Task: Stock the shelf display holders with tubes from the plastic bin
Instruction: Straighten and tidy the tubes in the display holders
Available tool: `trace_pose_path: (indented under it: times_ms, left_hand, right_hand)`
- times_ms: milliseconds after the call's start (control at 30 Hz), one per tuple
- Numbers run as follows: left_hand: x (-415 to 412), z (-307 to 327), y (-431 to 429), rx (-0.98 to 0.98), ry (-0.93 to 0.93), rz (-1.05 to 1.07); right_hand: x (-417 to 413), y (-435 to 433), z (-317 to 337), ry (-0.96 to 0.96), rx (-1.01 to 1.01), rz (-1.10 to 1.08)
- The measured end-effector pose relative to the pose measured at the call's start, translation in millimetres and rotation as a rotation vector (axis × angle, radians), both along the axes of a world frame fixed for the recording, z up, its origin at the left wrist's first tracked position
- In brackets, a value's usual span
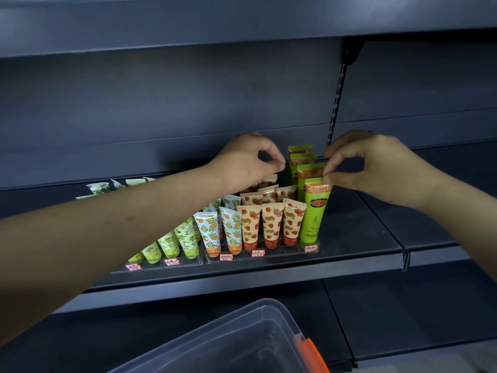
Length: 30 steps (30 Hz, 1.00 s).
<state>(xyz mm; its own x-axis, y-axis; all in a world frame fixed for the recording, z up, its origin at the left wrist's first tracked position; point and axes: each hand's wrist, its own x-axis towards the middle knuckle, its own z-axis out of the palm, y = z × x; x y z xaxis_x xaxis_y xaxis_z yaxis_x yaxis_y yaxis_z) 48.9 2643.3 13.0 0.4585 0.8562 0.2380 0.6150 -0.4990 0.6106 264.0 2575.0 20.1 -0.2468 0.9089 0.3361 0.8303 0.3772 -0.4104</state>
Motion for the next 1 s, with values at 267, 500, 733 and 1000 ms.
trace_pose_path:
  times_ms: [267, 500, 733, 1000]
  left_hand:
    - [14, 2, 1, 0.028, -0.043, 0.03]
    - [29, -1, 11, -0.014, -0.018, 0.142]
    - [36, -4, 14, -0.042, -0.043, 0.166]
    - [40, -7, 16, -0.093, -0.09, 0.193]
  right_hand:
    - [12, 14, 3, 0.077, 0.052, -0.12]
    - [8, 45, 0, 0.074, -0.045, -0.187]
    - [5, 63, -6, 0.092, -0.115, -0.15]
    - [5, 69, -10, 0.077, -0.082, -0.169]
